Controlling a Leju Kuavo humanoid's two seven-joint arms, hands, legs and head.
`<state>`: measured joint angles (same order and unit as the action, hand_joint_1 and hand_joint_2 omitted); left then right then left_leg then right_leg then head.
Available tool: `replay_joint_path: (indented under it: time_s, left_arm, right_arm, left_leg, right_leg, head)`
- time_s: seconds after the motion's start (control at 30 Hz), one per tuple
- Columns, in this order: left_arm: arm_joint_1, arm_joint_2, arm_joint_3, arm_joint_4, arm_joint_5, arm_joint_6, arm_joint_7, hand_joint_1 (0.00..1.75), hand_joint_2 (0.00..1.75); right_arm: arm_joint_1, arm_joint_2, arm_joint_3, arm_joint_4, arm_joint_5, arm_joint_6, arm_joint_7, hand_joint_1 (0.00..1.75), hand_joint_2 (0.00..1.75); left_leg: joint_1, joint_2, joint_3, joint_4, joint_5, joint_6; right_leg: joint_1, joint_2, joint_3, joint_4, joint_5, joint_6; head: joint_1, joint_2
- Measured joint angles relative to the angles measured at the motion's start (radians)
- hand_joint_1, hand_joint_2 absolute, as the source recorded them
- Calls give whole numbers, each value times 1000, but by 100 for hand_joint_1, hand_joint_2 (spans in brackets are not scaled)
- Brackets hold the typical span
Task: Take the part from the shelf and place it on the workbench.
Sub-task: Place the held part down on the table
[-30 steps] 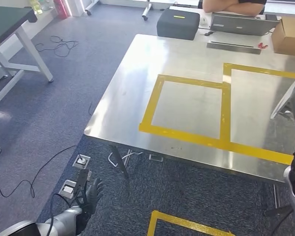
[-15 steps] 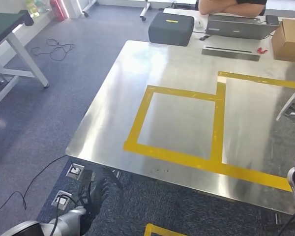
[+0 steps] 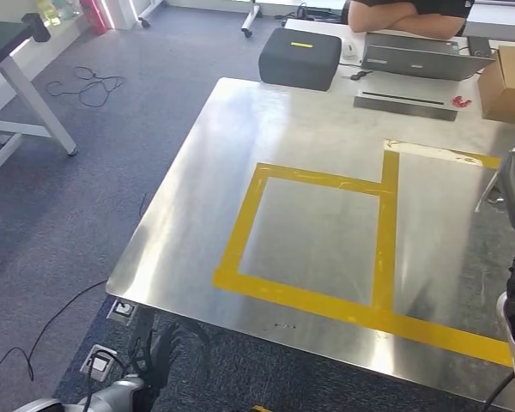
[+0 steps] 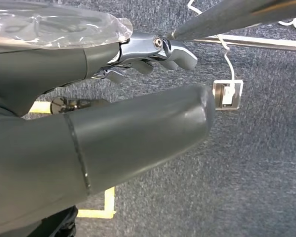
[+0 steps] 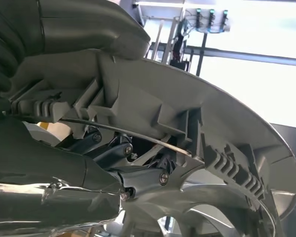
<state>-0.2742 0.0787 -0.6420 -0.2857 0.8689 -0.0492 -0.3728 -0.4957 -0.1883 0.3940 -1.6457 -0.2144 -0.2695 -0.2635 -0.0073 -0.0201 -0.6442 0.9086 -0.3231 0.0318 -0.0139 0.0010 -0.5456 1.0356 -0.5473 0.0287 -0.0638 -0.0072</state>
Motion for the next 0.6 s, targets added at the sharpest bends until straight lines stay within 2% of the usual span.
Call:
replay_joint_path:
  time_s: [0.07,0.1,0.13,0.17,0.23,0.27,0.3,0.33,0.37,0.4,0.47,0.6]
  left_arm:
    - [0,-3,0,0,0,0,0,0,0]
    - [0,-5,0,0,0,0,0,0,0]
    - [0,-6,0,0,0,0,0,0,0]
    - [-1,-6,0,0,1,0,1,0,0]
    - [-1,-6,0,0,2,1,1,0,0]
    - [-2,-5,0,0,3,2,1,0,0]
    - [-3,-3,0,0,4,2,2,0,0]
    - [-5,-1,0,0,4,3,2,0,0]
    - [-6,-1,0,0,5,4,3,0,0]
    - [-6,0,0,0,5,5,3,0,0]
    - [-6,1,0,0,5,5,2,0,0]
    - [-6,1,0,0,5,6,2,0,0]
  right_arm:
    - [0,-5,0,-1,7,-1,0,175,175]
    - [1,-7,1,-1,12,-2,2,175,175]
    - [2,-8,1,-1,19,-5,5,175,175]
    - [3,-8,1,-1,29,-8,9,175,175]
    - [4,-9,2,-1,62,-16,22,175,175]
    - [3,-10,2,-1,83,-19,29,175,175]
    - [2,-11,3,-1,107,-22,39,175,175]
    - [1,-12,4,-1,135,-23,52,175,175]
    - [0,-15,5,0,164,-23,66,175,175]
    - [0,-17,6,0,197,-22,84,175,175]
    - [-1,-21,7,1,243,-19,108,175,175]
    - [-2,-24,9,2,273,-13,122,175,175]
  left_leg:
    - [1,-6,2,-1,-2,4]
    - [2,-8,3,0,-3,4]
    - [3,-11,3,1,-4,3]
    - [6,-12,4,4,-6,1]
    - [10,-15,3,17,-12,-9]
    - [10,-16,2,27,-17,-16]
    - [10,-18,0,34,-20,-23]
    - [8,-19,-2,40,-26,-26]
    - [8,-19,-3,42,-31,-23]
    - [8,-19,-3,41,-32,-16]
    - [8,-18,-3,39,-32,-1]
    - [8,-18,-3,38,-29,1]
  right_leg:
    - [0,1,-73,144,-61,5]
    - [-1,1,-103,196,-73,9]
    - [-4,1,-117,213,-66,14]
    - [-7,0,-110,186,-40,19]
    - [-16,-2,-49,49,31,29]
    - [-19,0,-20,-14,56,28]
    - [-19,2,0,-54,69,24]
    - [-19,5,7,-71,71,17]
    - [-16,8,8,-72,73,9]
    - [-14,8,8,-72,74,5]
    - [-12,8,7,-73,76,2]
    - [-12,8,6,-73,77,0]
  head:
    - [5,0]
    - [6,0]
    - [7,0]
    - [7,0]
    - [9,0]
    - [10,0]
    - [9,0]
    - [9,0]
    - [8,0]
    - [7,0]
    - [6,0]
    - [6,0]
